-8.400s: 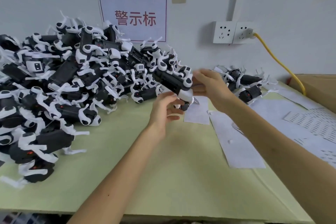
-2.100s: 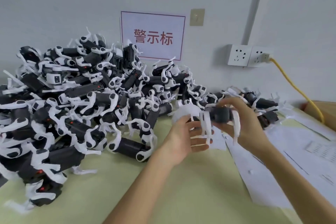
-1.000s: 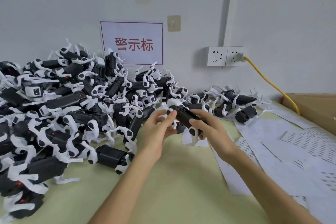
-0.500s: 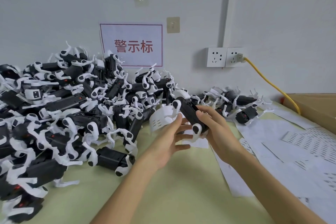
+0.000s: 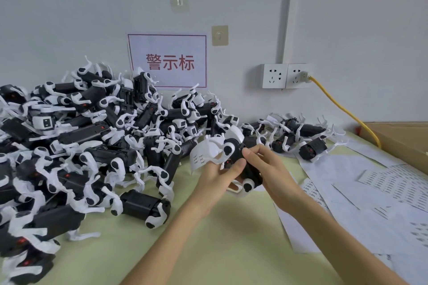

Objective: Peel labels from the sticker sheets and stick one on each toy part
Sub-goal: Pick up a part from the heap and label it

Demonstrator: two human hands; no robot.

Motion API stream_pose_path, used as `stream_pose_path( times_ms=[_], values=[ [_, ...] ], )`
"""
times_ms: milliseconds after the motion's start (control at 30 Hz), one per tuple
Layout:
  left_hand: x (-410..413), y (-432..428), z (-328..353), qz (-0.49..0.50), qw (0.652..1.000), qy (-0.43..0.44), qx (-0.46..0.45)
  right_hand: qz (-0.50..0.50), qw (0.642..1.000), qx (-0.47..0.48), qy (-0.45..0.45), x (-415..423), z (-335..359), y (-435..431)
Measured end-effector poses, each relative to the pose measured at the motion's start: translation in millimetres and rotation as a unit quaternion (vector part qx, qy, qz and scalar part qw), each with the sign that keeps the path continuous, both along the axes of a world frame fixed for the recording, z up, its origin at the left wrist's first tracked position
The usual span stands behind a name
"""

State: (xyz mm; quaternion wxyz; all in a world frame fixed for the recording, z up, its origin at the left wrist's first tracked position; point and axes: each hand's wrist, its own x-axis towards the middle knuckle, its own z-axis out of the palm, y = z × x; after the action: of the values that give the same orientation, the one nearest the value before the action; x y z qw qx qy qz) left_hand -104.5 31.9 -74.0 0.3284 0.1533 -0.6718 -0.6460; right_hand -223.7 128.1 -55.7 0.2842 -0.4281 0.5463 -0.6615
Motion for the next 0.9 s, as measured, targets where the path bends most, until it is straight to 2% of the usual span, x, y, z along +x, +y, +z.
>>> stream_pose_path(
  times_ms=[167, 300, 467, 533, 667, 767, 900],
  values=[
    [1, -2, -4, -0.04, 0.999, -0.019, -0.026, 0.075, 0.993, 0.025, -0.091, -11, 3, 2],
    [4, -4, -2, -0.074, 0.996, -0.036, -0.024, 0.14, 0.985, 0.032, -0.1, -22, 10, 9],
    [7, -5, -1, -0.102, 0.994, -0.028, -0.011, 0.11, 0.989, 0.043, -0.089, -22, 7, 8],
    [5, -6, -1, -0.089, 0.996, -0.004, 0.015, 0.073, 0.996, 0.019, -0.052, -18, 5, 6],
    [3, -10, 4, -0.013, 0.988, 0.076, 0.135, 0.02, 0.997, -0.037, 0.067, 0, 1, -3],
    [7, -17, 4, 0.041, 0.979, 0.102, 0.171, 0.01, 0.989, -0.033, 0.142, 12, -3, -8],
    [15, -29, 8, 0.096, 0.951, 0.15, 0.252, -0.068, 0.98, 0.006, 0.186, 0, -8, -4]
  ],
)
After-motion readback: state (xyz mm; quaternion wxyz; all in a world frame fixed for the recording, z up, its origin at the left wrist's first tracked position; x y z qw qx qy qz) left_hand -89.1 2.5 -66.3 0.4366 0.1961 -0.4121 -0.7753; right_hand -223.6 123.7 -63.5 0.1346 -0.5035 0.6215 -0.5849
